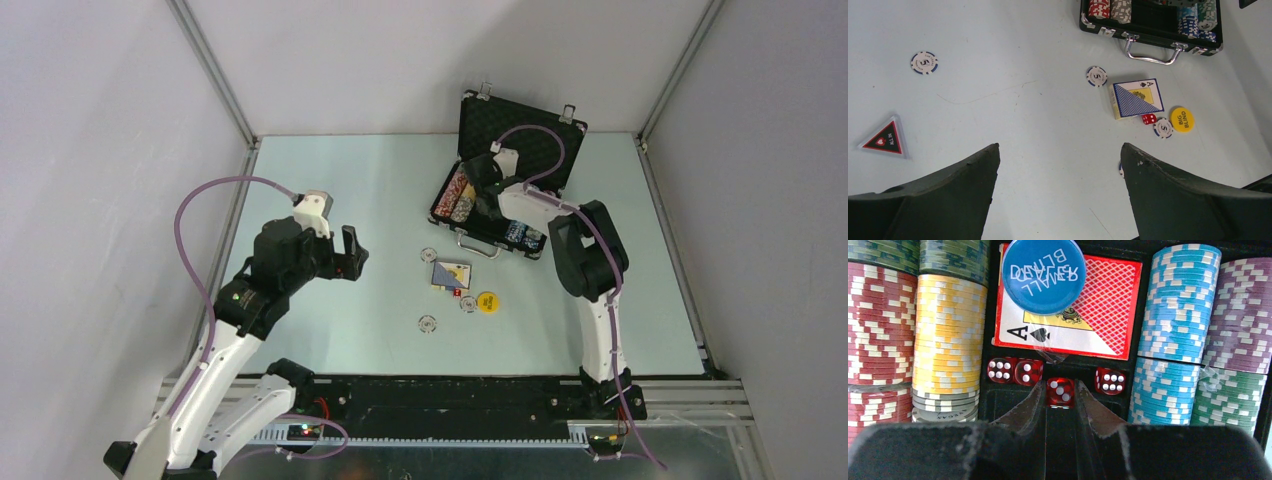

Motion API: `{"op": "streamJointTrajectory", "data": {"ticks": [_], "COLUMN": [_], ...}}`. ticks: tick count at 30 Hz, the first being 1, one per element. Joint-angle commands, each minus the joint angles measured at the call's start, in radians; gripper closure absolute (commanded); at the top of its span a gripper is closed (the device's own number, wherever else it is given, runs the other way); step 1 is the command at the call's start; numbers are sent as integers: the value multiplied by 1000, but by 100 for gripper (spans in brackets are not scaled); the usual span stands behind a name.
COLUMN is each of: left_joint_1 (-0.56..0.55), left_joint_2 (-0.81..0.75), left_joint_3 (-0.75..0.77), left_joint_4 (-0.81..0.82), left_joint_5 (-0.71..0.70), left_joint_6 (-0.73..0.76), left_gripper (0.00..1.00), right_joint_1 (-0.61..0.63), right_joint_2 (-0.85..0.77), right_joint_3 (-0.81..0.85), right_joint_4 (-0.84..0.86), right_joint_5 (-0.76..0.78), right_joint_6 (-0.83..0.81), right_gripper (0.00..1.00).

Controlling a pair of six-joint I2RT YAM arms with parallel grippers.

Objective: Pack up texas hold em set

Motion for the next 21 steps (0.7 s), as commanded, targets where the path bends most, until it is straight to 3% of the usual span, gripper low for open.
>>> {"op": "streamJointTrajectory", "data": {"ticks": [1,11,21], "left_joint_1": [7,7,8], "left_joint_2": [-1,1,2], "left_joint_3": [0,-1,-1], "left_joint_4": [32,31,32], "left_joint_5": [16,16,15], "left_joint_6": [27,28,28], "left_gripper": [4,4,4], "right_joint_1": [-4,-20,-26], "right_joint_2": [3,47,45], "right_joint_3": [37,108,100], "right_joint_4": [0,-75,-75], "right_joint_5": [54,28,13], "right_joint_6": [15,25,26], "right_gripper": [92,59,54]}}
